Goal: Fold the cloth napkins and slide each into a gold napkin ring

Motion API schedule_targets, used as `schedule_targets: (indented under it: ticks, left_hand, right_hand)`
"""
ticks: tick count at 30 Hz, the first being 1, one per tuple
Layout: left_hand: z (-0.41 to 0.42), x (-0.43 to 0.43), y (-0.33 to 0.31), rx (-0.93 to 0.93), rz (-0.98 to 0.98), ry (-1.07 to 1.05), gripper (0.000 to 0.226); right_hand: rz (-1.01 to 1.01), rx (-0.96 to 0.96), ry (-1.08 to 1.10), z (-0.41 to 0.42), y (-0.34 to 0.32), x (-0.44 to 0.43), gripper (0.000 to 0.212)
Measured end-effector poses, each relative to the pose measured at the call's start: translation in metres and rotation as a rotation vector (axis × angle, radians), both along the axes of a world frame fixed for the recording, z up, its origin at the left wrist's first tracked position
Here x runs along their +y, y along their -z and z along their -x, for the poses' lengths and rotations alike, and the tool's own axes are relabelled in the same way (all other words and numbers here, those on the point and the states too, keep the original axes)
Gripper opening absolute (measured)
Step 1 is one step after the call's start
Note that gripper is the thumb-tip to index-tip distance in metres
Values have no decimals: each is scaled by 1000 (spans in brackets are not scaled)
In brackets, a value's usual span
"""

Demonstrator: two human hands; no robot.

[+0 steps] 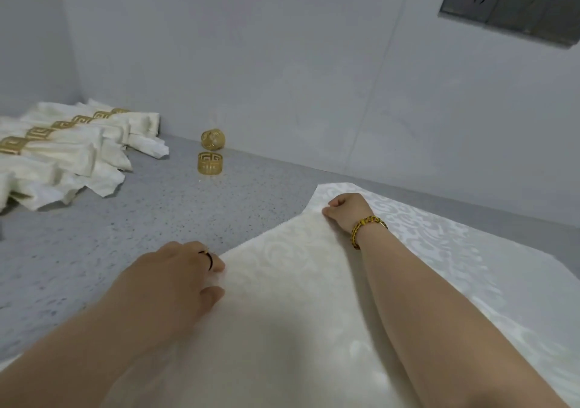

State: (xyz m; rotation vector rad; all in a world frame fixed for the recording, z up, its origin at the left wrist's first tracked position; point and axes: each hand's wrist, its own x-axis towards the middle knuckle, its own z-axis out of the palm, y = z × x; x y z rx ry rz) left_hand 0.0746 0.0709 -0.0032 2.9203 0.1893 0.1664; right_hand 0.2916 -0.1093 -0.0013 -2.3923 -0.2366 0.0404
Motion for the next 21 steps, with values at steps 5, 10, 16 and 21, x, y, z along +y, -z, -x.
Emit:
schedule_targets:
  ticks: [5,10,16,21]
  left_hand:
    - [-3,-4,3,26,-147,42,42]
    - [-1,-5,5,56,-220,34,47]
    - [5,-15,3,128,-235,20,57]
    - [28,-54,1,157,-53,336,137]
  right_hand:
    - [80,-17,57,-5,3,5,27]
    - [174,-30,31,0,0,2,33]
    - [252,-129,-53,37,-13,-26,34]
    - [269,-190,-306,134,-16,-59,33]
